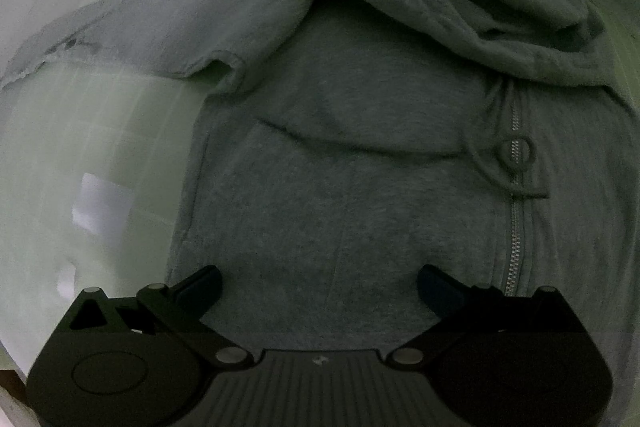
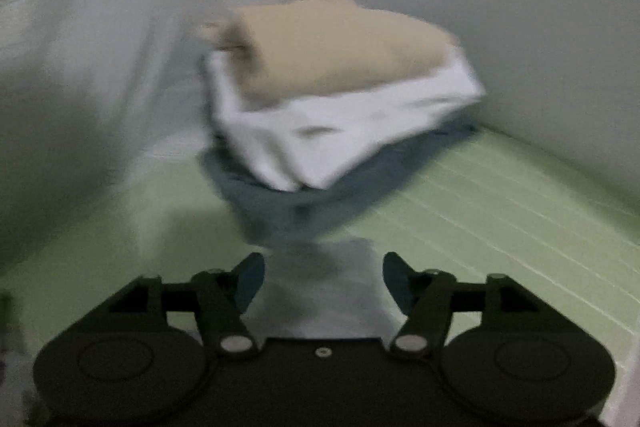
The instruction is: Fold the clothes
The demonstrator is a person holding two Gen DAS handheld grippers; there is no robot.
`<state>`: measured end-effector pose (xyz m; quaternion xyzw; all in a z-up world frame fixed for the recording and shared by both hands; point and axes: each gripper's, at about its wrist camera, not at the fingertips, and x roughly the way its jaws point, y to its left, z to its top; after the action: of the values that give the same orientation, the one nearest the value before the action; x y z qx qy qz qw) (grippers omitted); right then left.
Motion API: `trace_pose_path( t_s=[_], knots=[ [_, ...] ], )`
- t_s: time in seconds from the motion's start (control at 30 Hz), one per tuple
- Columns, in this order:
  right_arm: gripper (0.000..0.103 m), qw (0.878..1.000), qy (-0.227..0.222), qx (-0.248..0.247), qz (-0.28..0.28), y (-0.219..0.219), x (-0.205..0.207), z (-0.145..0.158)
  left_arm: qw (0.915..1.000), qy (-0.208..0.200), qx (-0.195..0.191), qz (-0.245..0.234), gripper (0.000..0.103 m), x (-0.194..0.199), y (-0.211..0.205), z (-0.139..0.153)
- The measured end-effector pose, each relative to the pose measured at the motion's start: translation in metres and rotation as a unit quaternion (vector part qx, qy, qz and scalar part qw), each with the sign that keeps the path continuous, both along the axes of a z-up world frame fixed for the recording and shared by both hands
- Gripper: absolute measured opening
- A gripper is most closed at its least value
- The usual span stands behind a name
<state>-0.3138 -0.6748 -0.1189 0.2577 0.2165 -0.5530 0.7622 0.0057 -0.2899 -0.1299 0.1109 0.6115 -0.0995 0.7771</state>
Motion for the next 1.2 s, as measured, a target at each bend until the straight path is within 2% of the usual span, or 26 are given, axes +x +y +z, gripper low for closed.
trace_pose_path(
  t_s=[0.07, 0.17, 0.23, 0.33, 0.43, 0.5, 0.53, 0.6, 0.7, 0.73, 0.77, 0.83, 0.9, 0.93, 0.97, 1.07, 1.13, 1.2],
  knots=[
    [0.079, 0.999, 0.013, 0.020, 0.038, -0.010, 0.024, -0.006, 1.0000, 0.001, -0.002, 0.001, 0.103, 0.001, 0.000, -0.001],
    [0.080, 0.991, 0.098, 0.058, 0.076, -0.025, 0.060, -0.026, 1.0000, 0.002, -0.006, 0.002, 0.103, 0.004, -0.001, -0.002],
    [0.080, 0.986, 0.136, 0.066, 0.073, -0.030, 0.070, -0.036, 1.0000, 0.002, -0.008, 0.003, 0.103, 0.004, 0.001, -0.003],
    [0.079, 0.984, 0.142, 0.092, 0.055, -0.040, 0.068, -0.046, 0.9999, 0.002, -0.011, 0.003, 0.103, 0.005, 0.001, -0.004],
    [0.068, 0.985, 0.121, 0.110, 0.055, -0.044, 0.056, -0.052, 0.9999, 0.003, -0.012, 0.004, 0.103, 0.008, -0.001, -0.005],
    [0.041, 0.988, 0.103, 0.099, 0.054, -0.044, 0.047, -0.053, 0.9999, 0.003, -0.013, 0.003, 0.103, 0.009, -0.002, -0.006],
    [0.039, 0.990, 0.095, 0.094, 0.053, -0.044, 0.042, -0.052, 0.9999, 0.003, -0.013, 0.003, 0.103, 0.010, -0.003, -0.007],
    [0.019, 0.992, 0.063, 0.098, 0.049, -0.045, 0.032, -0.049, 0.9999, 0.003, -0.013, 0.003, 0.103, 0.011, -0.004, -0.007],
    [0.012, 0.996, -0.001, 0.081, 0.035, -0.046, 0.014, -0.031, 0.9999, 0.003, -0.013, 0.003, 0.103, 0.014, -0.005, -0.008],
    [0.011, 0.997, -0.032, 0.063, 0.034, -0.043, 0.005, -0.020, 0.9999, 0.003, -0.013, 0.002, 0.103, 0.015, -0.005, -0.009],
    [0.011, 0.995, -0.086, 0.039, 0.036, -0.037, -0.008, -0.007, 0.9999, 0.002, -0.013, 0.002, 0.103, 0.015, -0.006, -0.009],
    [0.010, 0.978, -0.203, 0.003, 0.038, -0.026, -0.039, 0.011, 0.9999, 0.001, -0.013, 0.003, 0.103, 0.016, -0.007, -0.010],
    [0.010, 0.964, -0.265, -0.013, 0.025, -0.014, -0.066, 0.017, 0.9999, -0.001, -0.014, 0.003, 0.103, 0.017, -0.009, -0.011],
    [0.010, 0.962, -0.272, -0.010, 0.017, -0.010, -0.075, 0.013, 0.9999, -0.002, -0.014, 0.003, 0.103, 0.018, -0.010, -0.011],
    [0.010, 0.965, -0.262, 0.003, 0.008, -0.007, -0.082, 0.004, 0.9999, -0.002, -0.014, 0.003, 0.103, 0.019, -0.011, -0.012],
    [0.011, 0.986, -0.153, 0.068, -0.010, 0.002, -0.082, -0.032, 0.9999, -0.003, -0.014, 0.002, 0.103, 0.021, -0.014, -0.013],
    [0.013, 0.991, -0.093, 0.099, -0.010, 0.012, -0.076, -0.047, 0.9999, -0.003, -0.014, 0.002, 0.103, 0.023, -0.016, -0.014],
    [0.026, 0.992, -0.063, 0.107, -0.012, 0.021, -0.070, -0.051, 0.9999, -0.002, -0.014, 0.002, 0.103, 0.025, -0.018, -0.016]
  ],
)
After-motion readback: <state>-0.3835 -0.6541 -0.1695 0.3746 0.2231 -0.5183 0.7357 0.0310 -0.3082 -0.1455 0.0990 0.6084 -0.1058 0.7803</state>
